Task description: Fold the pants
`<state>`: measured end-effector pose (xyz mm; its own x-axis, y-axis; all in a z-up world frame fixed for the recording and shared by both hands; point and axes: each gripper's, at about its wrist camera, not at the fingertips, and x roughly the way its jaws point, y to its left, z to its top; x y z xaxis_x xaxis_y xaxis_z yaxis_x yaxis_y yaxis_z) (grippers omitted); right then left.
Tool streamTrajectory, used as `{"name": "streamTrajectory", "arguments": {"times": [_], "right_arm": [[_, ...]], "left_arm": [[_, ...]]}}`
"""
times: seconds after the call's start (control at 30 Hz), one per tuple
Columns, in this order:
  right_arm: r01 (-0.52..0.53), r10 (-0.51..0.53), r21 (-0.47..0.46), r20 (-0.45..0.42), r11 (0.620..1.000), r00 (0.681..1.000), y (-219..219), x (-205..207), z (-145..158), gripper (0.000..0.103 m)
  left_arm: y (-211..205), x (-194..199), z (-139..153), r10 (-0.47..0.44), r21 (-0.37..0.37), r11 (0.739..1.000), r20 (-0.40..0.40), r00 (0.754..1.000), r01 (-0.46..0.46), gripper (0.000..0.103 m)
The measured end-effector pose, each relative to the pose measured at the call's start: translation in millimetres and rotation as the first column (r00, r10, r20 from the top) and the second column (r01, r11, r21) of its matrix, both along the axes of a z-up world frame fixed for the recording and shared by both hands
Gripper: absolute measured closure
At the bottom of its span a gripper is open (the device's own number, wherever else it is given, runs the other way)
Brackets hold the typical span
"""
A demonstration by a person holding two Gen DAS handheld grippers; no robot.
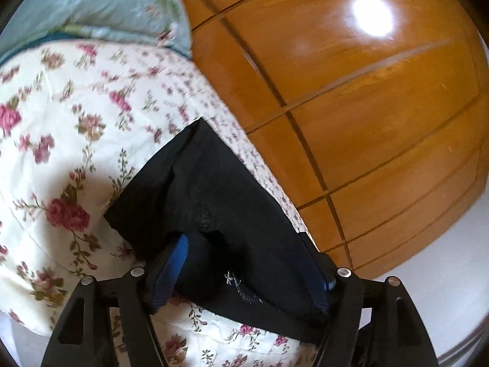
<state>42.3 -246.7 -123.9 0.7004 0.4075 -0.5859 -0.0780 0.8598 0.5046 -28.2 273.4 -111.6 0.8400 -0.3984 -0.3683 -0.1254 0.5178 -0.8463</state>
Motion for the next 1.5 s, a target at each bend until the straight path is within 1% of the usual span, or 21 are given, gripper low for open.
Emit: {"name": "streamTrajectory", "arguments": {"times": [0.1, 0.17, 0.23, 0.3, 0.33, 0.37, 0.4, 0.47, 0.57, 0.67, 0.77, 0.9, 0.97, 1.07, 1.17, 1.23, 1.33, 1.4, 1.43, 1.47, 1.5], "right_arm": [[0.011, -0.011, 0.034, -0.011, 0.999, 1.0, -3.9, 0.7, 1.5, 0.085], [0.033, -0.032, 0.045, -0.015, 0.998, 0.999, -8.8, 1.9, 3.3, 0.08], [0.061, -0.061, 0.063, -0.016, 0.996, 0.998, -16.6, 3.2, 6.1, 0.076], [0.097, -0.096, 0.086, -0.019, 0.992, 0.995, -26.4, 6.2, 9.2, 0.076], [0.106, -0.104, 0.092, -0.023, 0.99, 0.994, -29.7, 8.2, 10.3, 0.076], [0.112, -0.11, 0.088, -0.03, 0.99, 0.994, -32.0, 11.4, 11.8, 0.082], [0.117, -0.115, 0.074, -0.035, 0.99, 0.993, -32.4, 14.9, 13.8, 0.092], [0.114, -0.112, 0.058, -0.03, 0.992, 0.993, -32.9, 20.7, 22.0, 0.093], [0.098, -0.101, 0.088, 0.036, 0.991, 0.994, -30.0, 13.3, 47.3, 0.093], [0.071, -0.079, 0.081, 0.099, 0.994, 0.992, -25.4, -6.6, 69.9, 0.093], [0.05, -0.054, 0.05, 0.082, 0.997, 0.995, -21.6, -20.4, 64.1, 0.093], [0.045, -0.046, -0.019, -0.033, 0.999, 0.998, -19.5, -28.9, 26.2, 0.093], [0.06, -0.059, 0.005, -0.075, 0.998, 0.995, -23.9, -27.8, 10.7, 0.093], [0.066, -0.064, 0.029, -0.086, 0.997, 0.994, -26.5, -26.0, 5.9, 0.093], [0.052, -0.052, -0.018, -0.051, 0.999, 0.997, -21.4, -29.0, 16.8, 0.093], [0.054, -0.054, -0.017, -0.031, 0.998, 0.998, -20.4, -31.9, 22.7, 0.093], [0.053, -0.054, -0.024, -0.04, 0.998, 0.998, -20.4, -33.0, 22.0, 0.093], [0.051, -0.052, -0.017, -0.071, 0.999, 0.996, -22.1, -30.0, 13.1, 0.093], [0.051, -0.051, 0.0, -0.082, 0.999, 0.995, -24.5, -29.8, 8.9, 0.093], [0.051, -0.05, 0.013, -0.085, 0.999, 0.995, -27.0, -28.9, 7.7, 0.093], [0.051, -0.049, 0.021, -0.086, 0.998, 0.995, -29.4, -28.5, 8.2, 0.091]], "left_arm": [[5.8, 12.1, -6.2, 0.035, -0.036, 0.999, -0.059, 0.998, -0.037, 0.034], [7.9, 19.8, -8.6, 0.05, -0.042, 0.998, -0.091, 0.995, -0.054, 0.049], [8.3, 26.5, -8.8, 0.045, -0.028, 0.998, -0.112, 0.993, -0.049, 0.078], [5.5, 33.3, -6.7, 0.044, 0.024, 0.999, -0.137, 0.99, -0.041, 0.091], [4.0, 36.6, -4.6, 0.04, 0.047, 0.998, -0.142, 0.989, -0.034, 0.093], [3.5, 38.1, -1.6, 0.038, 0.059, 0.998, -0.137, 0.99, -0.03, 0.094], [4.0, 39.3, 3.0, 0.038, 0.071, 0.997, -0.127, 0.991, -0.029, 0.095], [9.3, 38.5, 14.6, 0.036, 0.067, 0.997, -0.089, 0.995, -0.03, 0.096], [19.2, 32.5, 37.0, 0.035, 0.046, 0.998, -0.01, 0.999, -0.034, 0.096], [23.1, 22.6, 48.8, 0.019, 0.085, 0.996, 0.033, 0.999, -0.022, 0.096], [20.9, 14.5, 38.4, 0.009, 0.141, 0.99, 0.0, 1.0, -0.008, 0.096], [17.1, 4.0, 4.4, 0.015, 0.157, 0.988, -0.096, 0.995, 0.001, 0.096], [16.1, -1.5, -10.8, 0.019, 0.157, 0.988, -0.127, 0.992, 0.001, 0.096], [14.2, -6.7, -20.8, 0.019, 0.156, 0.988, -0.135, 0.991, 0.002, 0.096], [11.8, -6.1, -20.1, 0.021, 0.176, 0.984, -0.127, 0.992, 0.001, 0.096], [9.3, -3.9, -18.0, 0.024, 0.209, 0.978, -0.13, 0.991, 0.003, 0.093], [6.8, -3.4, -16.6, 0.034, 0.239, 0.971, -0.13, 0.991, -0.002, 0.091], [9.0, -6.6, -12.4, 0.057, 0.24, 0.971, -0.13, 0.99, -0.024, 0.083], [11.6, -9.7, -8.4, 0.08, 0.236, 0.97, -0.126, 0.989, -0.049, 0.082], [14.3, -13.3, -3.5, 0.108, 0.243, 0.967, -0.118, 0.987, -0.077, 0.081], [16.9, -18.6, 4.0, 0.151, 0.266, 0.957, -0.107, 0.983, -0.118, 0.078]]}}
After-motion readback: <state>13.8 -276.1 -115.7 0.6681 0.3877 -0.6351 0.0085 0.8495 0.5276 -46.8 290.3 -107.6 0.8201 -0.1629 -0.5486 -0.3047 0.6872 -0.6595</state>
